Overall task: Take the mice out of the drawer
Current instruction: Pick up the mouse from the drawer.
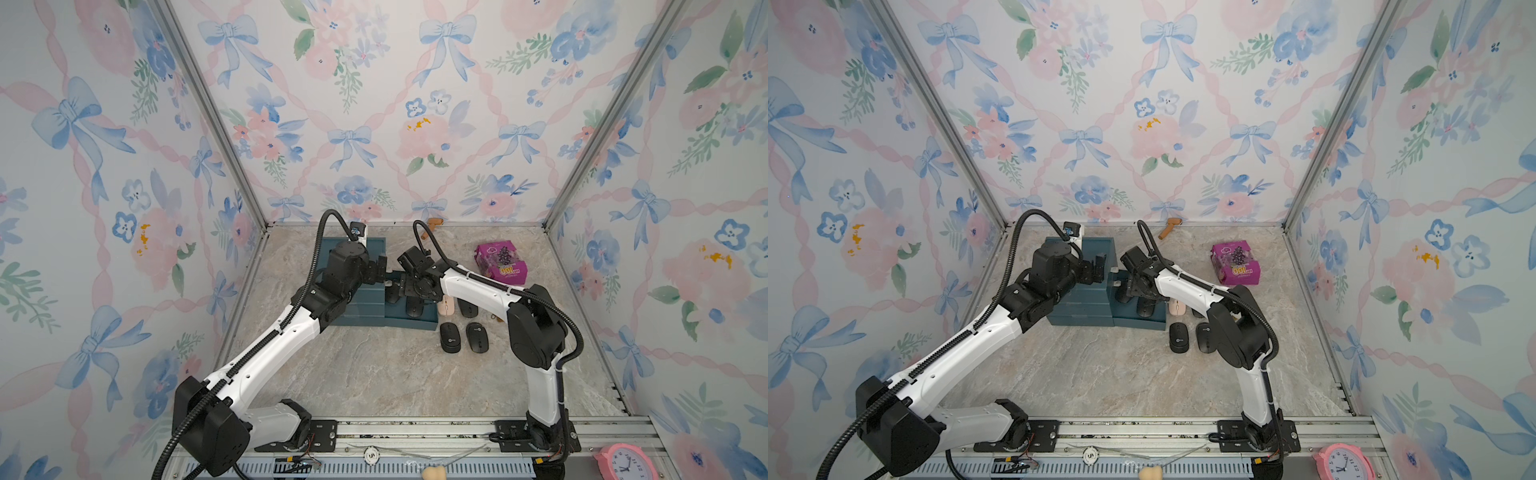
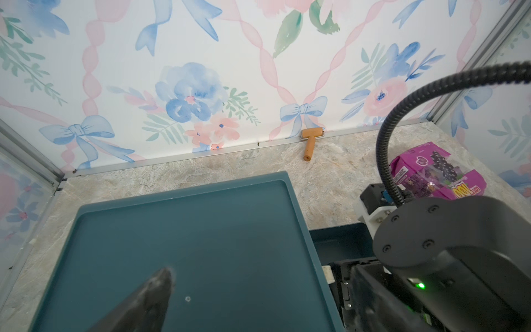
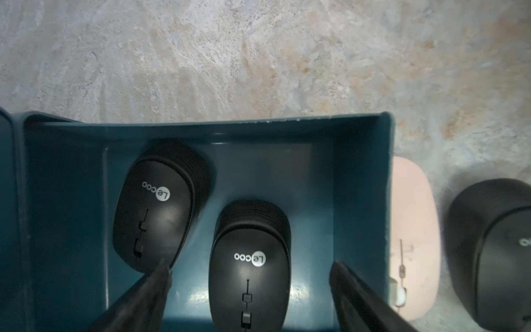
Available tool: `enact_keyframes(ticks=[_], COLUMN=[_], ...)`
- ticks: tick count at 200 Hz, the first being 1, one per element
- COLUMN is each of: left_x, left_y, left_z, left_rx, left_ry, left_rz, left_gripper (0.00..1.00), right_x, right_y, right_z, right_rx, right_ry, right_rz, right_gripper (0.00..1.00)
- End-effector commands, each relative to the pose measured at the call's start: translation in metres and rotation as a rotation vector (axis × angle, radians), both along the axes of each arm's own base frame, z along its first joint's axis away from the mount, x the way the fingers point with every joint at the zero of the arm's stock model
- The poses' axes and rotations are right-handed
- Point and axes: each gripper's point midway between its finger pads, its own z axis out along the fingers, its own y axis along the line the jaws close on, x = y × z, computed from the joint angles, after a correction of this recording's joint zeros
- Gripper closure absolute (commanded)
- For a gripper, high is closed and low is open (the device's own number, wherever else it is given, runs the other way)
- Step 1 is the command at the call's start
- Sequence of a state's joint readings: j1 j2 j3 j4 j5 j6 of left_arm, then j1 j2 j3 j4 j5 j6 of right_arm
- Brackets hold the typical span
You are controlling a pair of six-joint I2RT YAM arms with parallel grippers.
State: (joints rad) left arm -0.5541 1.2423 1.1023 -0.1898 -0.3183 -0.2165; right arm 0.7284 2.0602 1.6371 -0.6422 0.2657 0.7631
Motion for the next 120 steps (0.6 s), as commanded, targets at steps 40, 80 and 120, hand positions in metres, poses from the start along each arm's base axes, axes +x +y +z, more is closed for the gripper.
enact_keyframes(ticks=[40, 80, 120], left_x=[-0.001, -0.002, -0.002], left_y=[0.009, 0.01, 0.013], left_z=[0.0, 0.001, 0.0], left_rx=[0.022, 0.022, 0.022], left_ry=[0.003, 0.0, 0.0], left_rz=[0.017, 0.018, 0.02], left_gripper=[0.02, 0.02, 0.02], right_x=[-0.005, -0.007, -0.012], right_y=[0.009, 0.007, 0.006], right_z=[-0.037, -0.05, -0.055], right_rx=[-0.037, -0.057, -0.083], right_ry=[0.099, 0.117, 0.132], right_rz=[-0.015, -0.035, -0.032], right_gripper=[0.19, 0.26, 0.38])
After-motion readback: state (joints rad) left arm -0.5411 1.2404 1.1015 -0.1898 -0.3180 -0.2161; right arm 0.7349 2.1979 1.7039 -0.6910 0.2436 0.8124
